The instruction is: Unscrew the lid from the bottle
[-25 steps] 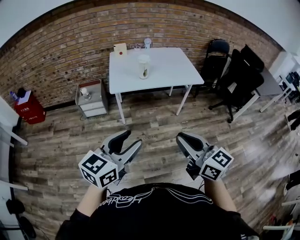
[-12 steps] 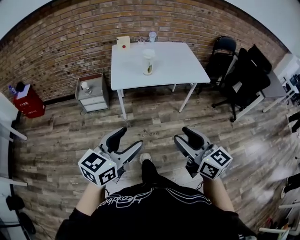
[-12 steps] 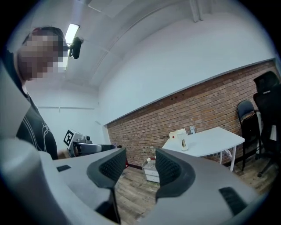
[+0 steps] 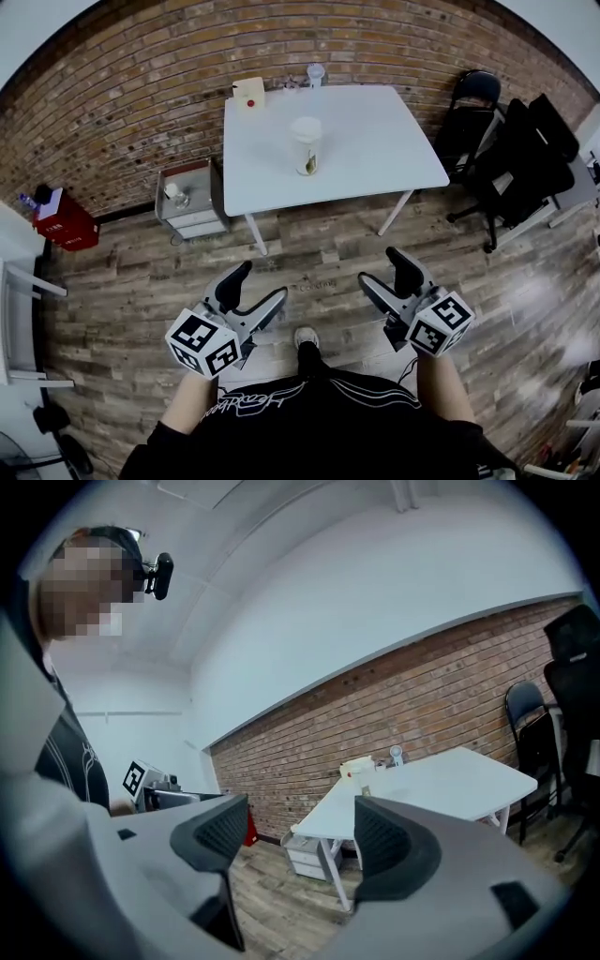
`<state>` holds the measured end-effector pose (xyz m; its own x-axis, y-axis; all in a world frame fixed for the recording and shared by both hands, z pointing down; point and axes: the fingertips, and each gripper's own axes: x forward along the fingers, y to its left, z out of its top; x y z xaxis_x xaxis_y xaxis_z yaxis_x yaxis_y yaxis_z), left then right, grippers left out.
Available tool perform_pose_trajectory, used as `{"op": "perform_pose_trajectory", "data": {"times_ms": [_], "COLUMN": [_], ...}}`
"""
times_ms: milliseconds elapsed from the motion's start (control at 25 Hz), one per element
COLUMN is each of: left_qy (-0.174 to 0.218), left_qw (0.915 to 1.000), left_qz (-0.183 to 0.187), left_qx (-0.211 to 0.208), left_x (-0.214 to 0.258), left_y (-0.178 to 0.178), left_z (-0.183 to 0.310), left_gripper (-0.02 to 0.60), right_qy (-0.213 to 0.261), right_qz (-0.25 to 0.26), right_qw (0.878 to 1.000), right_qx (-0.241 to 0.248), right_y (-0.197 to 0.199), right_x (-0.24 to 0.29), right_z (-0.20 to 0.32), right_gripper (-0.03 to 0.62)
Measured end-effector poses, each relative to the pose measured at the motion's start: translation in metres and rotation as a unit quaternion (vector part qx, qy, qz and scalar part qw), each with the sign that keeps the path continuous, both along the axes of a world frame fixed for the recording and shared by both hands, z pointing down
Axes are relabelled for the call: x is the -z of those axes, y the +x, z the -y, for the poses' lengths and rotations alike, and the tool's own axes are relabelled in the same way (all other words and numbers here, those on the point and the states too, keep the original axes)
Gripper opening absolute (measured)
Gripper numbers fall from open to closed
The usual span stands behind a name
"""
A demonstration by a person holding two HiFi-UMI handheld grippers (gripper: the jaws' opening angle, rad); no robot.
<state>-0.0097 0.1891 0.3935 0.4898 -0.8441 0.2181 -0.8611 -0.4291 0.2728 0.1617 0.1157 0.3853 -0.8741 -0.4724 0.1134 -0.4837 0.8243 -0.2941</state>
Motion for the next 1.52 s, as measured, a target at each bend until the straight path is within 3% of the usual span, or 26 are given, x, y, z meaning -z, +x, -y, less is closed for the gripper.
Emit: {"op": "perform_pose_trajectory", "data": {"times_ms": [280,440,720,880,1360,1520], "left_qy": [-0.029,-0.043,-0.027,-0.031,-0.069,-0.057], "left_qw": [0.9989,0.9982,0.9976,0.995,0.9897,0.9863], "left_qz": [0.037,0.042,0.064,0.094,0.11,0.111], "left_qx": [0.0,0.003,0.011,0.013,-0.06,-0.108], "left_x": [-0.034,-0.047,-0.04,-0.048,-0.094,-0.107], "left_y": [-0.023,-0.028,-0.048,-0.057,-0.078,-0.072], "left_z": [0.105,0.141,0.185,0.211,0.313,0.345], "left_gripper": [0.354,0.354,0.354,0.354,0.353,0.353], "right_qy": [-0.005,-0.004,0.024,0.026,0.008,-0.006], "right_qz": [-0.005,-0.01,-0.001,0.004,-0.017,-0.011], "right_qw": [1.0,1.0,0.999,1.0,0.998,0.996], "right_qx": [0.002,0.009,0.022,0.013,-0.059,-0.09], "right_y": [-0.021,-0.031,-0.056,-0.059,-0.067,-0.063], "right_x": [-0.009,-0.011,0.01,0.015,0.019,0.02], "right_z": [0.097,0.135,0.161,0.171,0.229,0.248], "right_gripper": [0.368,0.374,0.388,0.387,0.387,0.381]}}
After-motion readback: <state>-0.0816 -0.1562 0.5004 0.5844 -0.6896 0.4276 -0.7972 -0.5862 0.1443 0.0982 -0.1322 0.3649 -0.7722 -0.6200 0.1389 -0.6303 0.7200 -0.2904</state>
